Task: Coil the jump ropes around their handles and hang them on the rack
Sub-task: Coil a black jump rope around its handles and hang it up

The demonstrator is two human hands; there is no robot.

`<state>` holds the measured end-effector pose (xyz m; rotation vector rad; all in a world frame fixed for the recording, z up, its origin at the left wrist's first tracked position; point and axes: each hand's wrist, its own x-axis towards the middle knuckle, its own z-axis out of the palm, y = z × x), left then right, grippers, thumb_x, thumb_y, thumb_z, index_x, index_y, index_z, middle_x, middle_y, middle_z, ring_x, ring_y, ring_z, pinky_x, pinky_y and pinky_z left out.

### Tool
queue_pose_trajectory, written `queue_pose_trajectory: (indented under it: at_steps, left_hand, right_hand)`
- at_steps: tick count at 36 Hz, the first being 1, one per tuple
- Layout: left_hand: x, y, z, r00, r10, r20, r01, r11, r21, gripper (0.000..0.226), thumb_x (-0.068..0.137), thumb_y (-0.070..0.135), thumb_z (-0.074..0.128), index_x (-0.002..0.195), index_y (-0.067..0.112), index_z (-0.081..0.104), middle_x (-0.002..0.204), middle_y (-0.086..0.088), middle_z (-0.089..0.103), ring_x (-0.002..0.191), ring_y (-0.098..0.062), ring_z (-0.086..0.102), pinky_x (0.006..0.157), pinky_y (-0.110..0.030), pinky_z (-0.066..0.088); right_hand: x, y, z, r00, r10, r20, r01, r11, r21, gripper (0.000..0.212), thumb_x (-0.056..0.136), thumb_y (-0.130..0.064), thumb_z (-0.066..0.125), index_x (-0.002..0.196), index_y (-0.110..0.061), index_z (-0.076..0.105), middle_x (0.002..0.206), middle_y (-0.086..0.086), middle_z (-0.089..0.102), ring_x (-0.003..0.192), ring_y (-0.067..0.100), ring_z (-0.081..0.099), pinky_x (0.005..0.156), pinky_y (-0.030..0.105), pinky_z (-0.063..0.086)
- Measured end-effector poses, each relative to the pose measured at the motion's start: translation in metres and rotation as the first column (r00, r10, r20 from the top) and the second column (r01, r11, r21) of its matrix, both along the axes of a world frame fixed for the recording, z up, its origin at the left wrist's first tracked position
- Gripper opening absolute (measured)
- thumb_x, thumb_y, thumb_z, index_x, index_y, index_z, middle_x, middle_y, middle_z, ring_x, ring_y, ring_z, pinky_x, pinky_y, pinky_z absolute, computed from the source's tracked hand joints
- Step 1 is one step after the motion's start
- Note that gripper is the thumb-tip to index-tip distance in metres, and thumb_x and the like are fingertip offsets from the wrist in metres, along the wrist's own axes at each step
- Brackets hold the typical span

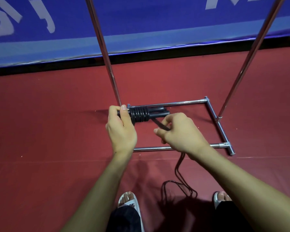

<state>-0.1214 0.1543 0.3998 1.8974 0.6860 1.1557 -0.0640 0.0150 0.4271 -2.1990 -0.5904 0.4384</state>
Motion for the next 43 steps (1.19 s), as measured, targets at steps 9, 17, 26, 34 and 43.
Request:
queue_pose_trajectory:
  at_steps: [9,17,26,34,43]
  left_hand:
    - [-0.004,-0.007,-0.001,0.986,-0.126,-0.114,0.148,0.965,0.217,0.022,0.098,0.019,0.042,0.079,0.008,0.045,0.051,-0.011,0.049,0.059,-0.025,0.044,0.051,-0.026,0.022]
    - [-0.010,0.002,0.006,0.904,-0.382,-0.193,0.410,0.902,0.135,0.023,0.097,0.029,0.040,0.074,0.027,0.044,0.049,0.011,0.041,0.048,-0.011,0.037,0.051,-0.031,0.032]
    - [-0.015,0.004,0.013,0.787,-0.607,-0.110,0.591,0.793,-0.144,0.029,0.089,0.045,0.046,0.069,0.025,0.054,0.053,0.011,0.048,0.052,-0.013,0.040,0.053,-0.038,0.037]
    - [-0.016,-0.008,0.017,0.730,-0.673,0.118,0.663,0.657,-0.359,0.027,0.088,0.038,0.053,0.066,0.022,0.057,0.055,0.005,0.044,0.050,-0.014,0.037,0.051,-0.032,0.035]
    - [-0.005,-0.032,0.030,0.778,-0.435,0.453,0.628,0.516,-0.582,0.037,0.105,0.009,0.029,0.069,0.013,0.035,0.052,0.006,0.040,0.046,-0.005,0.039,0.043,-0.019,0.042]
  right_hand:
    - [0.005,-0.010,0.006,0.845,0.198,0.496,-0.100,0.971,-0.218,0.011,0.095,-0.025,0.057,0.103,-0.019,0.061,0.089,0.008,0.060,0.091,0.039,0.059,0.071,0.040,0.048]
    - [0.052,-0.029,0.008,0.827,0.368,0.425,-0.424,0.904,0.044,0.013,0.073,-0.027,0.084,0.076,-0.018,0.075,0.075,-0.012,0.057,0.068,0.010,0.058,0.065,0.028,0.046]
    - [0.057,-0.039,0.008,0.864,0.501,0.043,-0.493,0.827,0.269,0.023,0.068,-0.024,0.082,0.073,-0.004,0.073,0.058,0.008,0.064,0.047,0.017,0.053,0.046,0.026,0.040]
    - [0.060,-0.038,0.003,0.801,0.583,-0.135,-0.460,0.743,0.486,0.021,0.060,-0.025,0.091,0.066,-0.015,0.073,0.062,-0.002,0.065,0.052,0.011,0.052,0.051,0.021,0.043]
    - [0.031,-0.016,-0.016,0.448,0.682,-0.578,0.159,0.575,0.803,0.020,0.058,-0.009,0.076,0.060,-0.021,0.061,0.055,-0.003,0.048,0.036,0.002,0.037,0.035,0.010,0.021]
